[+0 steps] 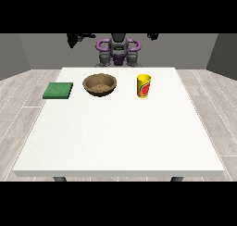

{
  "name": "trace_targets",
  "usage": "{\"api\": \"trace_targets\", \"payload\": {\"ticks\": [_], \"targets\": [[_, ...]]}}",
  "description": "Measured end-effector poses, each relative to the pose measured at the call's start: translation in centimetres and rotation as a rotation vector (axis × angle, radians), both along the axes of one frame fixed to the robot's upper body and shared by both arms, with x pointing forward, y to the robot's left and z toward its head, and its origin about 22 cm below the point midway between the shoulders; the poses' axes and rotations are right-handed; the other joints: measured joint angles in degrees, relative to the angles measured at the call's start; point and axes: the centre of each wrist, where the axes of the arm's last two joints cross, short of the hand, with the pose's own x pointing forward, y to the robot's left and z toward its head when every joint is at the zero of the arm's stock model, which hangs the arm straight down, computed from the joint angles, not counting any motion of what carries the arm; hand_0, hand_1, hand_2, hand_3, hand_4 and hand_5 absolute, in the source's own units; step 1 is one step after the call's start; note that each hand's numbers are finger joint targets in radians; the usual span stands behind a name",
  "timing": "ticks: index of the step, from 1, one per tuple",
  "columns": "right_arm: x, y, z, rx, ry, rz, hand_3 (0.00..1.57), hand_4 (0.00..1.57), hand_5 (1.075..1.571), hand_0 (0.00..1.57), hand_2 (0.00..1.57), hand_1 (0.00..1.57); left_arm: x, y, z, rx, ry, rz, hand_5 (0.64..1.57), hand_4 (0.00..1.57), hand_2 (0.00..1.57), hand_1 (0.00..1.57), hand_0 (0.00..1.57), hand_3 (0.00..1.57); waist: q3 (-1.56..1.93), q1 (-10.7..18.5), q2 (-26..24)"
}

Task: Pick the cup and pour the ball into the bowl, then pick the bowl and place it on the pad

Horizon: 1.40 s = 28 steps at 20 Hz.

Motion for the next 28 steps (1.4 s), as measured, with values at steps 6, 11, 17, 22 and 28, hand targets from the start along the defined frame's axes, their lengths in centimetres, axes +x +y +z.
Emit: {"api": "trace_targets", "payload": {"ticks": [6,11,17,22,28], "targets": [[3.1,0.1,1.7,0.0,-0.132,0.044,0.0,0.0,1.562,0.0,0.0,0.0,4.2,1.6,2.2,0.064,-0.148,0.032,1.283,0.0,0.0,0.0,0.0,0.0,-0.01,-1.2,11.0],[4.6,-0.2,1.8,-0.017,-0.186,0.063,0.0,0.0,1.56,0.0,0.0,0.0,7.0,4.1,2.1,0.115,-0.19,0.08,1.255,0.0,0.0,0.0,0.0,0.0,-0.01,-2.5,15.7],[5.8,-1.6,1.4,-0.033,-0.204,0.074,0.0,0.0,1.562,0.0,0.0,0.0,9.4,5.3,0.0,0.139,-0.191,0.114,1.259,0.0,0.0,0.0,0.0,0.0,-0.02,-4.0,16.9],[6.6,-3.5,1.1,-0.024,-0.218,0.081,0.0,0.0,1.563,0.0,0.0,0.0,10.4,4.5,-2.1,0.152,-0.201,0.14,1.233,0.0,0.0,0.0,0.0,0.0,-0.01,-4.8,17.8],[7.5,-5.2,1.7,-0.014,-0.239,0.09,0.0,0.0,1.559,0.0,0.0,0.0,11.8,4.5,-4.1,0.152,-0.224,0.182,1.271,0.0,0.0,0.0,0.0,0.0,-0.02,-6.4,20.0]]}}
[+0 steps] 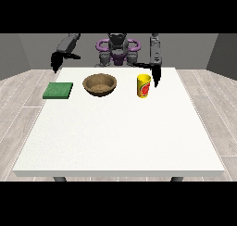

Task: Pick the cup and pour the ball into the bowl, then pick the bowl and place it on the pad

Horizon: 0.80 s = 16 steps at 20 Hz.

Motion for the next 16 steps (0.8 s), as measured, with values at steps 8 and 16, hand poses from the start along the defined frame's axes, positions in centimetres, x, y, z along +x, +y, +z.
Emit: {"api": "trace_targets", "payload": {"ticks": [8,16], "targets": [[0.1,-1.8,-0.5,-0.006,-0.02,0.011,0.0,0.0,1.56,0.0,0.0,0.0,1.2,0.6,-2.2,-0.004,-0.015,0.024,1.238,0.0,0.0,0.0,0.0,0.0,-0.01,-1.2,1.7],[1.1,-2.3,1.7,-0.005,-0.085,0.055,0.0,0.0,1.558,0.0,0.0,0.0,2.0,2.8,-2.0,0.222,-0.065,0.217,1.508,0.85,1.57,1.32,1.32,1.57,0.07,-5.0,5.5]]}}
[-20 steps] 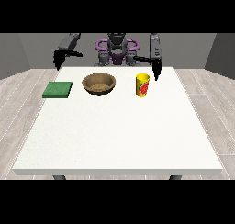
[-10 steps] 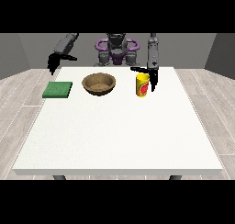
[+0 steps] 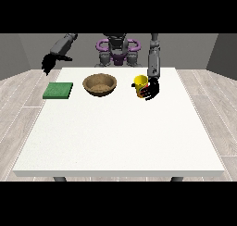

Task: Pick the cup and pour the ball into the bowl, then pick the bowl and place it on the pad

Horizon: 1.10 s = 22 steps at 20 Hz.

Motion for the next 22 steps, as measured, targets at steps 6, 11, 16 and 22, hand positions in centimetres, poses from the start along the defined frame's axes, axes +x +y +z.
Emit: {"api": "trace_targets", "payload": {"ticks": [6,11,16,22], "targets": [[-0.1,-2.1,0.9,-0.009,-0.005,-0.013,0.0,0.0,1.555,0.0,0.0,0.0,1.0,-1.1,0.3,0.084,-0.031,0.087,1.511,0.91,1.57,1.36,1.36,1.57,0.17,-1.2,-0.2],[-0.6,-4.7,-1.1,-0.001,0.093,-0.067,0.0,0.0,1.558,0.0,0.0,0.0,1.1,-3.2,0.1,0.205,0.041,0.09,1.531,1.02,1.57,1.37,1.37,1.57,0.1,1.5,-6.3],[-2.7,-7.1,-4.6,0.012,0.235,-0.13,0.0,0.0,1.56,0.0,0.14,0.0,1.1,-6.2,0.0,0.349,0.141,0.059,1.567,1.11,1.57,1.4,1.4,1.57,0.09,5.0,-14.9],[-5.3,-9.3,-8.0,0.029,0.342,-0.216,0.0,0.0,1.56,0.0,0.0,0.0,0.9,-11.9,0.6,0.503,0.212,-0.002,1.567,1.14,1.57,1.38,1.38,1.57,0.06,10.2,-20.8]]}}
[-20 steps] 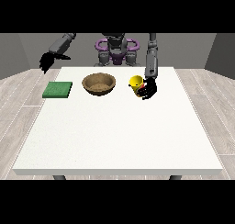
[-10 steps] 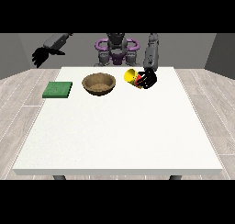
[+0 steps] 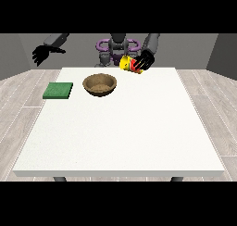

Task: Pick the cup and pour the ball into the bowl, then pick the bowl and place it on the pad

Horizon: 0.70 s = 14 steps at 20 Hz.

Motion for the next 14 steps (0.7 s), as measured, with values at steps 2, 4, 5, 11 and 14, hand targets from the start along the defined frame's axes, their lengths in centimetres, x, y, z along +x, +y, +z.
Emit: {"api": "trace_targets", "payload": {"ticks": [2,4,5,11,14], "targets": [[-0.7,-0.8,-0.4,-0.002,0.01,-0.014,0.0,0.0,1.555,0.0,0.19,0.0,-0.3,-1.2,0.2,0.033,0.002,-0.006,1.566,1.14,1.57,1.37,1.37,1.57,-0.02,0.9,-0.5],[-1.3,-1.7,-0.7,0.0,0.024,-0.032,0.0,0.0,1.553,0.0,0.0,0.0,-0.9,-2.6,-0.2,0.083,0.005,-0.019,1.568,1.07,1.57,1.36,1.36,1.57,-0.03,2.1,-1.1],[-1.7,-1.8,-1.2,0.005,0.028,-0.043,0.0,0.0,1.554,0.0,0.0,0.0,-1.0,-3.3,0.0,0.109,0.004,-0.028,1.569,1.05,1.57,1.35,1.35,1.57,-0.04,2.6,-1.3],[-2.9,-3.0,-2.2,0.007,0.049,-0.078,0.0,0.0,1.547,0.0,0.0,0.0,-1.5,-6.9,1.1,0.272,-0.012,-0.069,1.571,0.91,1.57,0.94,0.94,1.57,-0.03,4.2,-2.4],[-2.2,-3.5,-1.5,0.009,0.041,-0.075,0.0,0.0,1.548,0.0,0.0,0.0,-1.9,-8.9,2.1,0.345,-0.033,-0.081,1.571,0.88,1.57,0.58,0.58,1.54,-0.03,3.7,-2.0]]}}
